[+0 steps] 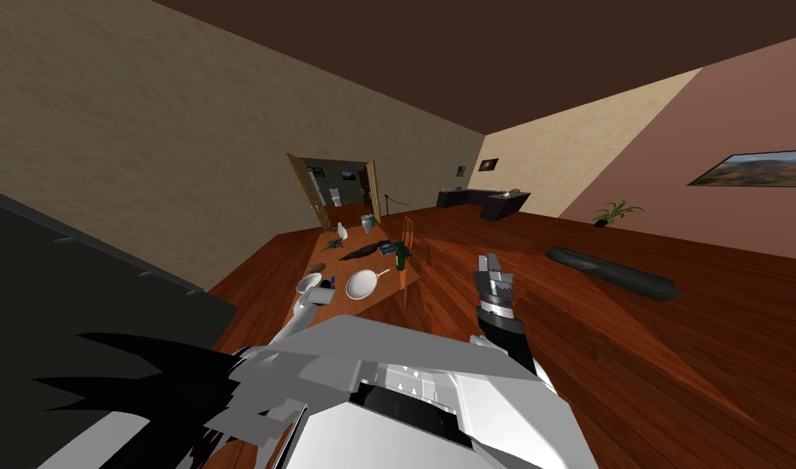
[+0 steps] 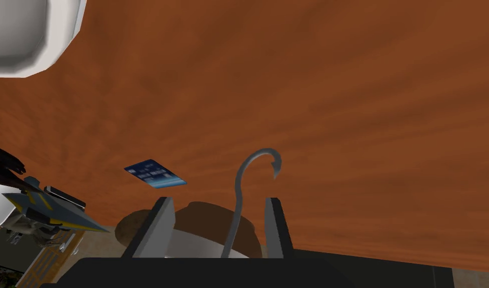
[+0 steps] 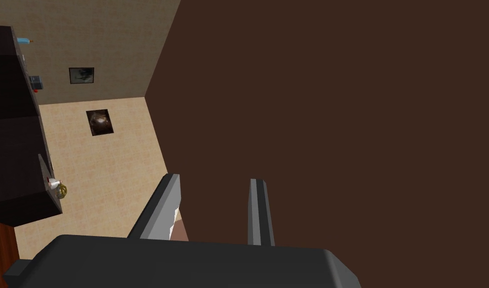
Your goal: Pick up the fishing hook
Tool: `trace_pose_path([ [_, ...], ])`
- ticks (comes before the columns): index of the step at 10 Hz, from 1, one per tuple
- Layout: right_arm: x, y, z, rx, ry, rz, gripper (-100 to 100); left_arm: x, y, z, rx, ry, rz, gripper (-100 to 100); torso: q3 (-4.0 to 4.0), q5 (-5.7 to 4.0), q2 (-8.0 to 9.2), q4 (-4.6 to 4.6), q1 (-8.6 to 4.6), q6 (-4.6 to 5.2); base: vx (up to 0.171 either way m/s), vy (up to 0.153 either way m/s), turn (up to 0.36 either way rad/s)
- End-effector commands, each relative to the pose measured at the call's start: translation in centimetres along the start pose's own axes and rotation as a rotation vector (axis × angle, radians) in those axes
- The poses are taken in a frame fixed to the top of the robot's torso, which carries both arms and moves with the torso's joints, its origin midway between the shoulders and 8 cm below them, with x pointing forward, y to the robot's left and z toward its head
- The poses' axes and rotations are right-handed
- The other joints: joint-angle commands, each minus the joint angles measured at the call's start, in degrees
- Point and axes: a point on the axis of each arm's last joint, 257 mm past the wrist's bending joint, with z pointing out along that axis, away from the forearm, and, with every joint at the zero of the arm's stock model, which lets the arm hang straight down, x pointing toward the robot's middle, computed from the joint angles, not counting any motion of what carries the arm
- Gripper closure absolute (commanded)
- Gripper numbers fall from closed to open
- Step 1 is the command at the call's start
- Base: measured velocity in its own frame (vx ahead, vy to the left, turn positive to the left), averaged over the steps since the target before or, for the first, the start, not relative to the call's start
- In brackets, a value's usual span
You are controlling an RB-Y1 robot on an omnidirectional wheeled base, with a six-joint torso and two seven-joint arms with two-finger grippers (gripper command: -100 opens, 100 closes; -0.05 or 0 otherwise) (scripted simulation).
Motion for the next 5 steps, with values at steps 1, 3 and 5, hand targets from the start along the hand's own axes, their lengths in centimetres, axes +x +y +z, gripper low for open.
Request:
trace_pose_path([
  [1, 0.0, 0.0, 0.0, 0.0, 0.0, 0.0, 0, 0.0, 0.0, 0.0, 0.0, 0.0, 0.0, 100, 0.0, 0.0, 0.0, 0.0, 0.0, 0.0, 0.0, 0.0, 0.0],
  [3, 0.0, 0.0, 0.0, 0.0, 0.0, 0.0, 0, -0.01, 0.05, 0.01, -0.001, 0.0, 0.001, 100, 0.02, 0.01, 0.02, 0.02, 0.0, 0.0, 0.0, 0.0, 0.0],
  [5, 0.0, 0.0, 0.0, 0.0, 0.0, 0.0, 0, -0.02, 0.09, 0.01, -0.002, -0.001, 0.002, 0, 0.04, 0.02, 0.05, 0.04, 0.01, 0.0, 0.0, 0.0, 0.0],
])
